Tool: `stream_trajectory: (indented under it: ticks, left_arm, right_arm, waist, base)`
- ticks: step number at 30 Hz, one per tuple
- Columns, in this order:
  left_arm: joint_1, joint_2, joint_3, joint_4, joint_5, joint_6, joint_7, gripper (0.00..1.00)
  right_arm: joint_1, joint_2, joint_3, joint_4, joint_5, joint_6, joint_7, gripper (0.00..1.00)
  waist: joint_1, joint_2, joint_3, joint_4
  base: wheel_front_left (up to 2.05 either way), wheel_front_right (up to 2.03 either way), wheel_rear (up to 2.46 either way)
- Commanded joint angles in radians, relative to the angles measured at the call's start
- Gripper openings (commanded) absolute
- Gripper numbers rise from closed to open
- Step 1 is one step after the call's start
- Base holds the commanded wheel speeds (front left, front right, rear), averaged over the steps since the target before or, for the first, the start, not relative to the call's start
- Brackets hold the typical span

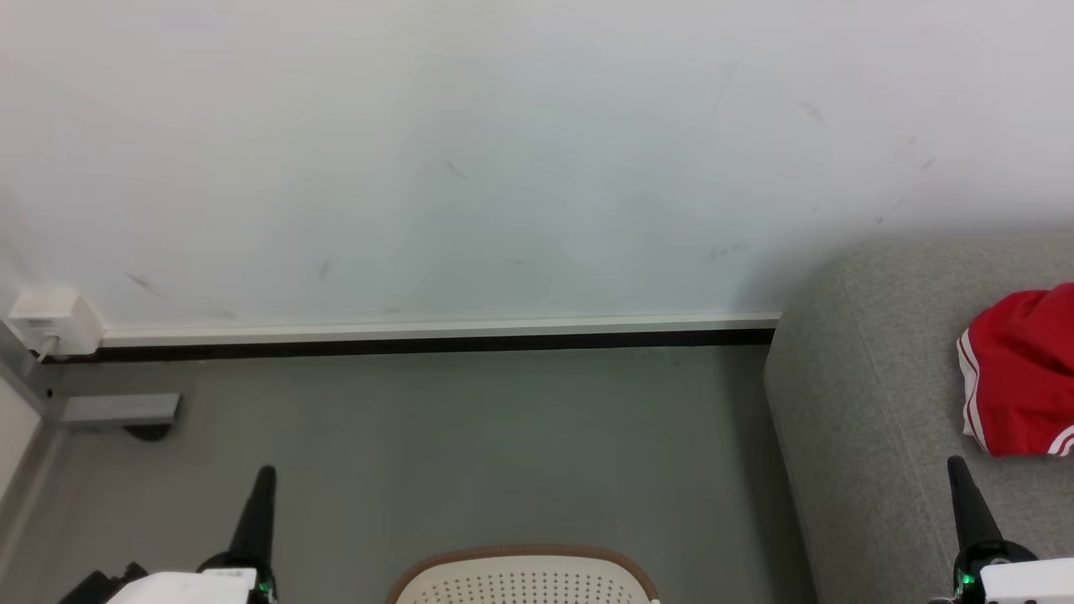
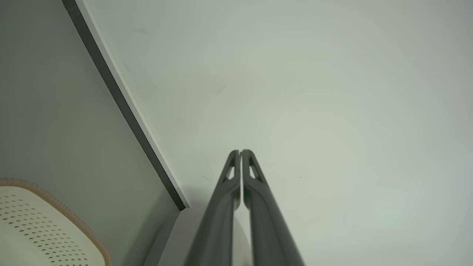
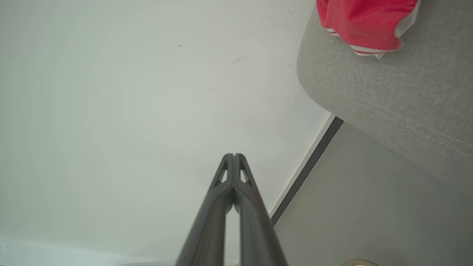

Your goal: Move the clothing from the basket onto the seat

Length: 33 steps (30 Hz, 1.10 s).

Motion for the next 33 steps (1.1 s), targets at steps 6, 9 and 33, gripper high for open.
stream_trajectory:
  ticks: [6,9,33]
  left_arm:
    - [-0.014,0.009,0.007,-0.015,-0.067,-0.007,0.017,0.00]
    - [-0.014,0.009,0.007,-0.018,-0.090,-0.008,0.023,0.00]
    - [-0.020,0.010,0.013,-0.036,-0.260,-0.010,0.067,0.00]
  right_arm:
    - [-0.019,0.000,-0.014,-0.011,0.056,0.000,0.015,0.00]
    - [-0.020,0.003,-0.019,-0.012,0.079,0.000,0.022,0.00]
    - [-0.028,0.021,-0.050,-0.015,0.227,0.000,0.065,0.00]
  waist:
    - [0.0000,0.0000,0.001,0.002]
    - [0.0000,0.0000,0.001,0.002]
    - [0.0000,0.0000,0.004,0.009]
  base:
    - [0.00,0.00,0.00]
    - [0.00,0.00,0.00]
    - [0.00,0.00,0.00]
